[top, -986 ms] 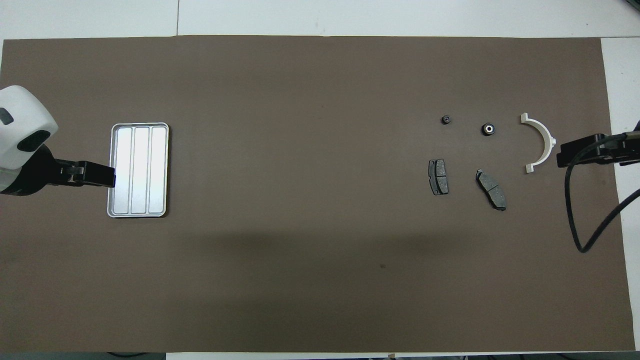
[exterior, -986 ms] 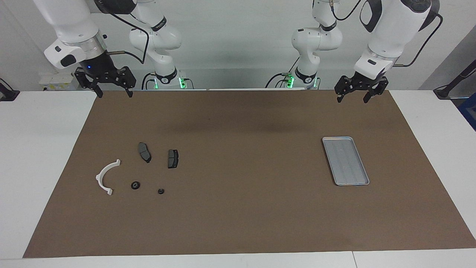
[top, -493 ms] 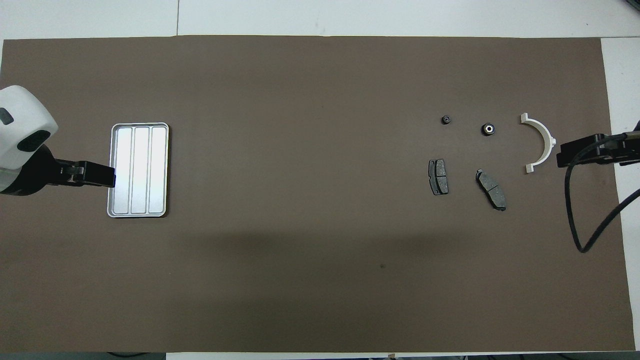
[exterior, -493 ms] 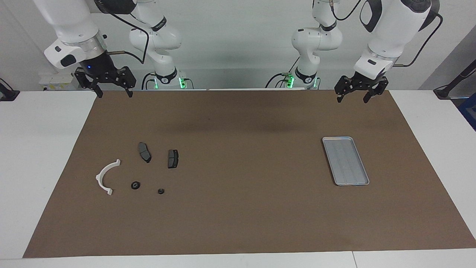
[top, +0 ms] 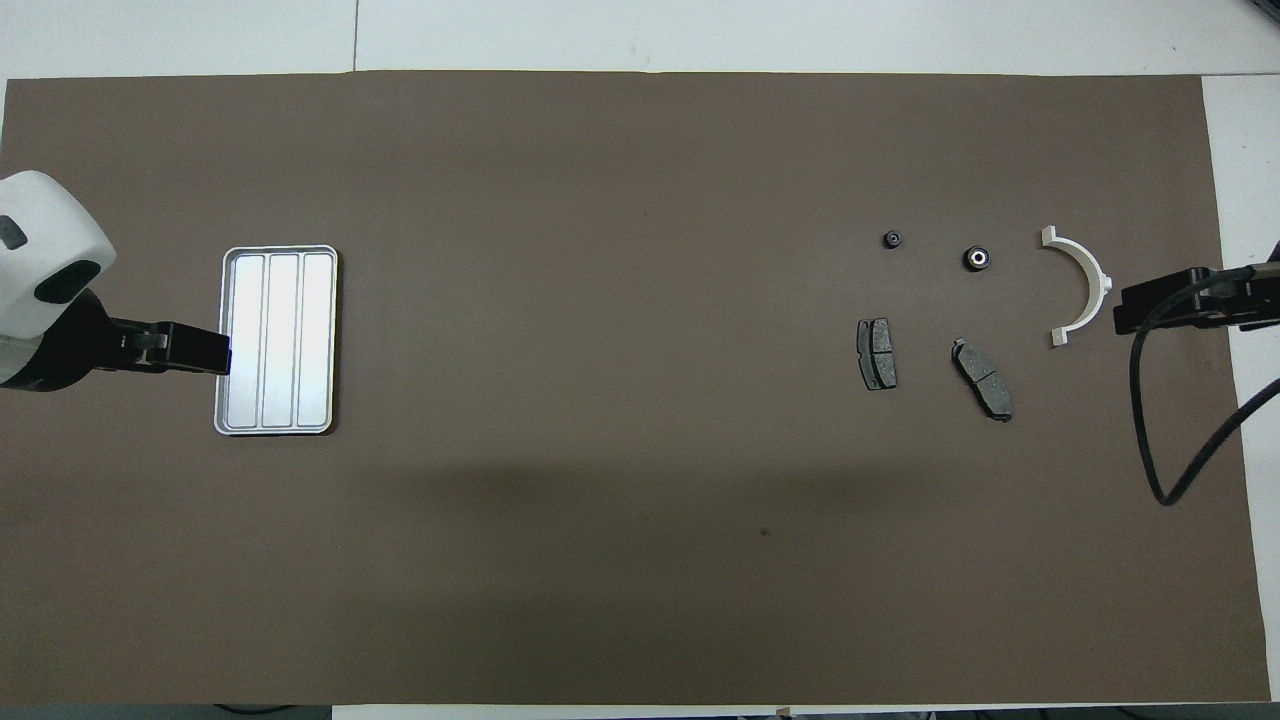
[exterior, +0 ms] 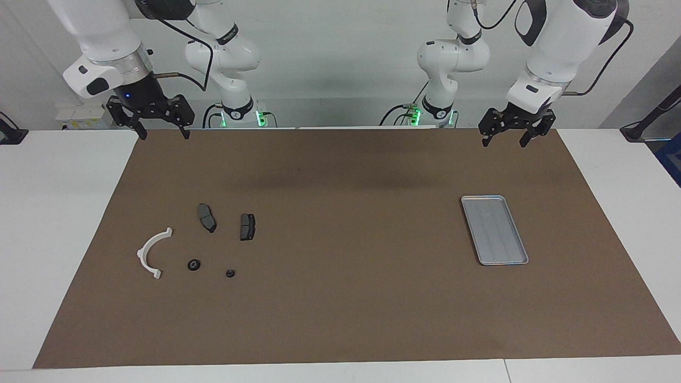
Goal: Pick bearing gear from pile to tray
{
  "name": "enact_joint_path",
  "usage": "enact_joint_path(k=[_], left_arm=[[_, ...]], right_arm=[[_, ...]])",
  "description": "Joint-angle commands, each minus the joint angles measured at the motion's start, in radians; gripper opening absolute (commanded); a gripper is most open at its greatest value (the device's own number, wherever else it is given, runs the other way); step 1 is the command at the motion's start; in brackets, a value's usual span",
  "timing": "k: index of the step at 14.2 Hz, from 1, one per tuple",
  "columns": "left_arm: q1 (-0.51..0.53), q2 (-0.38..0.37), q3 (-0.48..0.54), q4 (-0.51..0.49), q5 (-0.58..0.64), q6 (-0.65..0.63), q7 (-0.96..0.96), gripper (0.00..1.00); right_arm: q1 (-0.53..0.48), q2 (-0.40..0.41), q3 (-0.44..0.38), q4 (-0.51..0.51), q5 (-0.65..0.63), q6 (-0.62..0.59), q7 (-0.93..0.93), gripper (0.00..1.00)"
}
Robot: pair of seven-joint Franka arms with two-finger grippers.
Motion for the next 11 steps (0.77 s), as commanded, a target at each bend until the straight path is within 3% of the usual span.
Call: enact_joint_path(k=[1, 5, 11], left_arm=[[0.007, -0.037, 0.001, -0.041, -0.014, 0.014, 0.01, 1.0], [0.007, -0.037, -0.001, -0.041, -0.014, 0.012, 0.01, 1.0], [0.007, -0.037, 0.001, -0.041, -0.014, 0.012, 0.01, 1.0]], right_arm=[[-0.016, -0.008, 0.007, -0.021, 0.015, 0.066, -0.03, 1.0], [-0.02, 0.016, 0.005, -0.081, 0.0, 0.167, -0.018, 1.0], [-0.01, 0.172, 0.005, -0.089, -0.04, 0.305, 0.144, 1.0]])
